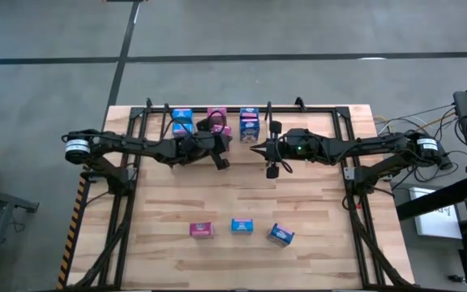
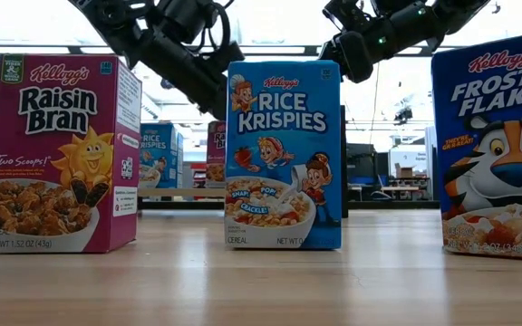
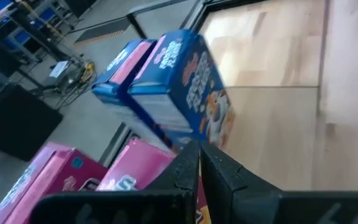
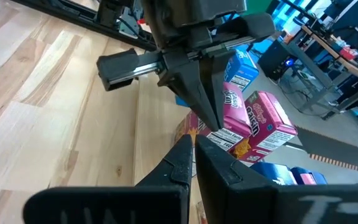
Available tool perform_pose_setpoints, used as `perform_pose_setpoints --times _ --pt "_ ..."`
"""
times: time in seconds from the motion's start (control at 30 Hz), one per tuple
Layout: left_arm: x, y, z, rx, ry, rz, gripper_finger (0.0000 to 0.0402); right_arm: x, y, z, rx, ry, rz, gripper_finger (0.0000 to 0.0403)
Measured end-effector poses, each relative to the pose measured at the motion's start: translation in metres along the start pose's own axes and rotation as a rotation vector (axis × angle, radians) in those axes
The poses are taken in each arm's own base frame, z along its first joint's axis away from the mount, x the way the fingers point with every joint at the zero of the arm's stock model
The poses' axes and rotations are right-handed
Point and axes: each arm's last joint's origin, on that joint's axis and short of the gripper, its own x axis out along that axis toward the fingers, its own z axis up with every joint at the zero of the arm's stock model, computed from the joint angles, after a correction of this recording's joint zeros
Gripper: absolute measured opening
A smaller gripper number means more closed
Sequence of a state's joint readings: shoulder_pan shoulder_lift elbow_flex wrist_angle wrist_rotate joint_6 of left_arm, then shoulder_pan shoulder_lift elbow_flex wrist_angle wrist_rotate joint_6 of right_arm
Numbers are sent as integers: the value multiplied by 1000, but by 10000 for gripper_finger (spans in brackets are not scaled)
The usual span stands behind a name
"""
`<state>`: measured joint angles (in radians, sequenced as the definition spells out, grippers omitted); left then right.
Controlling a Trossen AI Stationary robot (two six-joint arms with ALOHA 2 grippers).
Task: Stack cereal on shelf
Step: Put the right violet cereal box on the shelf aligned with the violet cereal box
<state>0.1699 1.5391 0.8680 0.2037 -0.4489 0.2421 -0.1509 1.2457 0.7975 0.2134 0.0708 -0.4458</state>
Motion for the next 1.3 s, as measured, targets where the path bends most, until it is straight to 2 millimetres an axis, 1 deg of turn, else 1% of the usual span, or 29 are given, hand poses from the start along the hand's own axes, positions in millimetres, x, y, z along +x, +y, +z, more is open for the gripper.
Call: perform_pose_setpoints --times 0.13,0.23,0.53,0.67,0.83,1.07,1.17,1.3 --pt "0 1 -3 0 37 60 0 0 0 0 0 0 0 9" --pt "0 1 -4 1 50 66 0 0 0 0 0 0 0 9" --pt "-1 0 -3 -17 44 53 0 0 0 0 8 0 0 9" --pt "-7 -1 2 -10 16 23 0 0 0 0 22 0 -1 9" --pt "-22 2 10 25 -2 6 0 0 -1 0 96 3 -7 9" --pt "-58 21 16 70 9 -1 0 3 -4 1 231 4 -19 9" --pt "-75 30 16 96 14 -8 0 10 -4 0 268 16 -17 9" --pt "-92 38 11 113 31 -31 0 27 -6 5 294 28 -16 9"
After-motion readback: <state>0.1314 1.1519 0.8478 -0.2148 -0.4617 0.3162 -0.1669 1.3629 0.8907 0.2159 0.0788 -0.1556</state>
